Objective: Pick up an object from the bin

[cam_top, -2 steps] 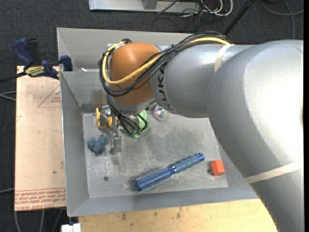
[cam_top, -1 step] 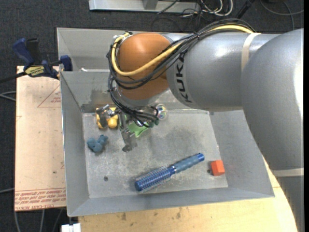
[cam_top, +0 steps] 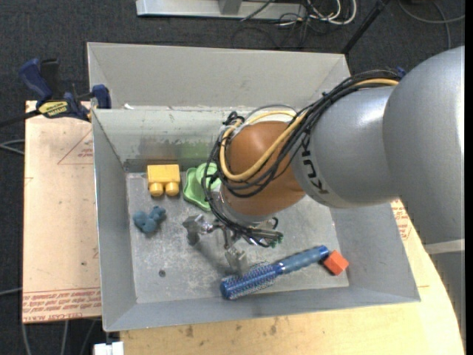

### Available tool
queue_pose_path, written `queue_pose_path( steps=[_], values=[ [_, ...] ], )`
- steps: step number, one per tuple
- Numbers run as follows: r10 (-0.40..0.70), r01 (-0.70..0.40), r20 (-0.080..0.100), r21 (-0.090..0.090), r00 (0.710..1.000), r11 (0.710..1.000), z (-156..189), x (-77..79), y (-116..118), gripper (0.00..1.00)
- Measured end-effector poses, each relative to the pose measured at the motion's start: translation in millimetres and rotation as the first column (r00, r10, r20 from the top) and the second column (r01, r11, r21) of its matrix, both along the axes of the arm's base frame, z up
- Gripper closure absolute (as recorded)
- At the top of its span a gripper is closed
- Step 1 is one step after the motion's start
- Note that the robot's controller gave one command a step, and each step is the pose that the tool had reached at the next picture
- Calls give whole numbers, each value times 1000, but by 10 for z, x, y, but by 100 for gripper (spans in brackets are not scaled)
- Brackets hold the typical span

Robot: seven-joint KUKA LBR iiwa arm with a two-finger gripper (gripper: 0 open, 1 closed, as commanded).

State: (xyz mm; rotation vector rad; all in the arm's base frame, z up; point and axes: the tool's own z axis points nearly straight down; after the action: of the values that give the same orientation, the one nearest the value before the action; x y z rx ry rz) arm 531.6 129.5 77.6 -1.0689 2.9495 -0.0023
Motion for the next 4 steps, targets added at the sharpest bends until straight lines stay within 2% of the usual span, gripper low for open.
queue_pose_path(
  steps=[1,2,3,4],
  values=[
    [112,-112,3,-1,994,994,979,-258,-653,0],
    [108,-108,-5,2,994,994,388,67,-743,0],
    [109,-109,-4,2,994,994,418,59,-738,100],
    [109,-109,-4,2,994,994,417,59,-739,0]
  ],
)
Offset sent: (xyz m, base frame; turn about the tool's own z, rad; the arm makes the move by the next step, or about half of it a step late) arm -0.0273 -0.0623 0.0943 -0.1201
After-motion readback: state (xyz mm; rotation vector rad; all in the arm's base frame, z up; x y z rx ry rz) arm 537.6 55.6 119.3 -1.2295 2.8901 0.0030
